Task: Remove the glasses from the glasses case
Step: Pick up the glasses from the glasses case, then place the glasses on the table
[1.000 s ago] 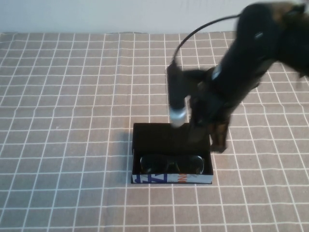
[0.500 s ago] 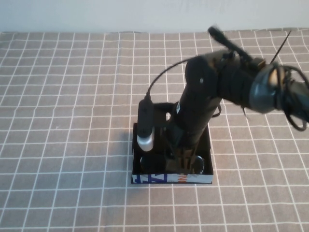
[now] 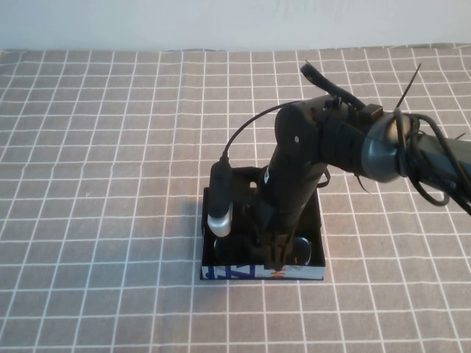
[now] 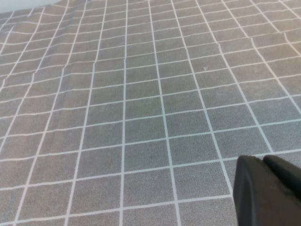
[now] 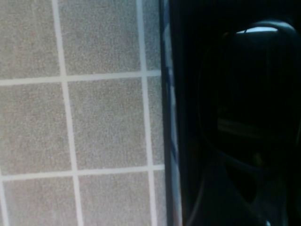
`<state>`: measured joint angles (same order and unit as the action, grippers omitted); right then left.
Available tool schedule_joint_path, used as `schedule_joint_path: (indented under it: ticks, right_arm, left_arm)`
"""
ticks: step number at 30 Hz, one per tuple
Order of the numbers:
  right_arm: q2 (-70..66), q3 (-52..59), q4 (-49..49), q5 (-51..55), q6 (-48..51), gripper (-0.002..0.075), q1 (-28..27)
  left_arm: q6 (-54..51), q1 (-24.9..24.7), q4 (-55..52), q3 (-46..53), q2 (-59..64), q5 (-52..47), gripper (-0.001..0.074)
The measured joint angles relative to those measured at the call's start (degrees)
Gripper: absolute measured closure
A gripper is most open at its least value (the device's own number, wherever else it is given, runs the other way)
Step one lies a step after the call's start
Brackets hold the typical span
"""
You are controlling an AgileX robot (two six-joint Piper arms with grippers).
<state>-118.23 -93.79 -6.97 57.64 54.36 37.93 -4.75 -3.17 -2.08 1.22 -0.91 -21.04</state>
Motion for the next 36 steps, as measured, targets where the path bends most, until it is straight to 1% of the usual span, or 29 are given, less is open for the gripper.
schedule_joint_path:
  ticks: [4, 6, 9, 12, 13, 14, 17, 19, 22, 26, 29, 31, 36]
  right_arm:
    - [-0.8, 0.0, 0.0, -0.1, -0.3, 0.0424, 0.0]
    - [-1.1, 0.0, 0.3, -0.5, -1.9, 0.0441, -0.1]
    - [-1.4, -0.2, 1.1, -0.7, -6.0, 0.0516, -0.2]
    - [-1.3, -2.1, 1.3, 1.5, -9.2, 0.0637, -0.2]
    - [-1.0, -3.2, 1.3, 2.7, -10.1, 0.0666, -0.3]
    - [-0.7, -4.4, 1.5, 4.1, -10.8, 0.0676, -0.4]
    - [0.9, -9.0, 2.0, 9.4, -12.7, 0.0676, -1.1]
    - [2.5, -12.3, 3.0, 11.3, -16.2, 0.0676, -1.5]
    - [6.5, -14.7, 3.8, 12.0, -25.5, 0.0676, -2.3]
    - [12.5, -14.8, 4.0, 12.9, -39.8, 0.0676, -4.7]
    - [17.4, -12.2, 4.0, 13.1, -46.7, 0.0676, -7.9]
    - [21.3, -8.8, 4.0, 13.2, -49.6, 0.0676, -10.3]
    - [30.0, 3.2, 4.2, 13.6, -53.1, 0.0676, -17.4]
  left_arm:
    - [0.0, 0.0, 0.0, 0.0, 0.0, 0.0, 0.0739]
    - [0.0, 0.0, 0.0, 0.0, 0.0, 0.0, 0.0739]
    - [0.0, 0.0, 0.0, 0.0, 0.0, 0.0, 0.0739]
    - [0.0, 0.0, 0.0, 0.0, 0.0, 0.0, 0.0739]
    - [0.0, 0.0, 0.0, 0.0, 0.0, 0.0, 0.0739]
    - [0.0, 0.0, 0.0, 0.0, 0.0, 0.0, 0.0739]
    - [0.0, 0.0, 0.0, 0.0, 0.0, 0.0, 0.0739]
    - [0.0, 0.0, 0.0, 0.0, 0.0, 0.0, 0.0739]
    - [0.0, 0.0, 0.0, 0.0, 0.0, 0.0, 0.0739]
    - [0.0, 0.0, 0.0, 0.0, 0.0, 0.0, 0.074]
    - [0.0, 0.0, 0.0, 0.0, 0.0, 0.0, 0.0739]
    - [0.0, 0.0, 0.0, 0.0, 0.0, 0.0, 0.0739]
    - [0.0, 0.0, 0.0, 0.0, 0.0, 0.0, 0.0739]
